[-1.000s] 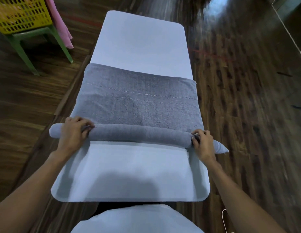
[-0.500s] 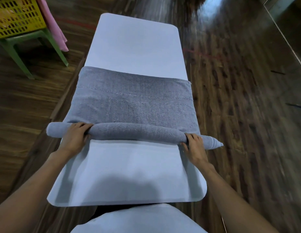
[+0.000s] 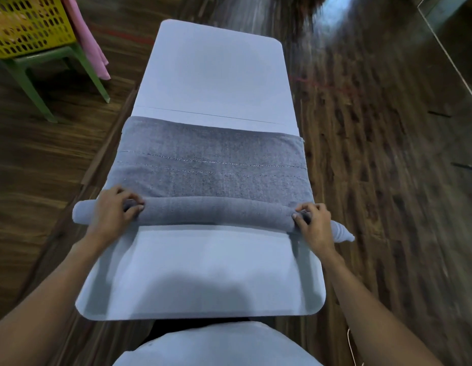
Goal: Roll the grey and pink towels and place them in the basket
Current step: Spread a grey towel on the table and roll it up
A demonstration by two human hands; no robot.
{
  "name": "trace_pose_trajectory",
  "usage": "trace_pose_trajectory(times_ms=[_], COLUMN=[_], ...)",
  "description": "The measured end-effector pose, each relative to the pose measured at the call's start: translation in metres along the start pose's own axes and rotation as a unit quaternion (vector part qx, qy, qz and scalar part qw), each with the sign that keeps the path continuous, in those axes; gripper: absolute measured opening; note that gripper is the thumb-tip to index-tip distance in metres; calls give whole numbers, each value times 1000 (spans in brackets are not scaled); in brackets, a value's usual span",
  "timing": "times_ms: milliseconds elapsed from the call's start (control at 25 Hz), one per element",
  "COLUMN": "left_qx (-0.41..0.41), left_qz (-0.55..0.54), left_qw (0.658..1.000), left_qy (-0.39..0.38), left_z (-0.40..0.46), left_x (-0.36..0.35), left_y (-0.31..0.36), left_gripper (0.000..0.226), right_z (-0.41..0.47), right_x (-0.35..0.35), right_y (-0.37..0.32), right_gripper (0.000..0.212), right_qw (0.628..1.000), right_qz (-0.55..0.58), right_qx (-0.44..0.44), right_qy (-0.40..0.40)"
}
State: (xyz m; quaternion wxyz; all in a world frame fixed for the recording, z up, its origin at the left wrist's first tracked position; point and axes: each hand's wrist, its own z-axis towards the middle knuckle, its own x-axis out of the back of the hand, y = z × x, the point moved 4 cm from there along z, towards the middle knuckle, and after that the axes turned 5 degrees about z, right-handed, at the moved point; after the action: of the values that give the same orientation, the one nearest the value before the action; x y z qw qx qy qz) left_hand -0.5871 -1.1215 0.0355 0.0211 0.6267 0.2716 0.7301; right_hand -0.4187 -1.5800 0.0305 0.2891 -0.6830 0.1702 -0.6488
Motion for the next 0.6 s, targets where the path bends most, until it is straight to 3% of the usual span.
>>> trace_pose_trajectory(times_ms=[40, 120, 280, 360, 600], left_qx=[-16, -20, -14, -28, -22], left_qz=[36, 63, 87, 97, 63], left_qw=[998, 995, 996, 995, 998], left_qy=[39, 73, 35, 19, 18], left_z=[-11, -43, -70, -52, -28], left_x=[-3, -14, -31, -31, -21], left_y=[7, 16, 11, 6, 15], left_gripper=[17, 23, 52, 56, 41], right_z=[-8, -35, -55, -35, -6], right_x=[-2, -14, -30, -31, -26], right_y=[-6, -12, 9, 12, 1], right_gripper=[9, 20, 58, 53, 33], right_qw=[996, 983, 978, 982, 986], right_qz=[-68, -144, -155, -131, -103], right_qx=[20, 71, 138, 131, 114], right_qy=[48, 85, 17, -15, -61])
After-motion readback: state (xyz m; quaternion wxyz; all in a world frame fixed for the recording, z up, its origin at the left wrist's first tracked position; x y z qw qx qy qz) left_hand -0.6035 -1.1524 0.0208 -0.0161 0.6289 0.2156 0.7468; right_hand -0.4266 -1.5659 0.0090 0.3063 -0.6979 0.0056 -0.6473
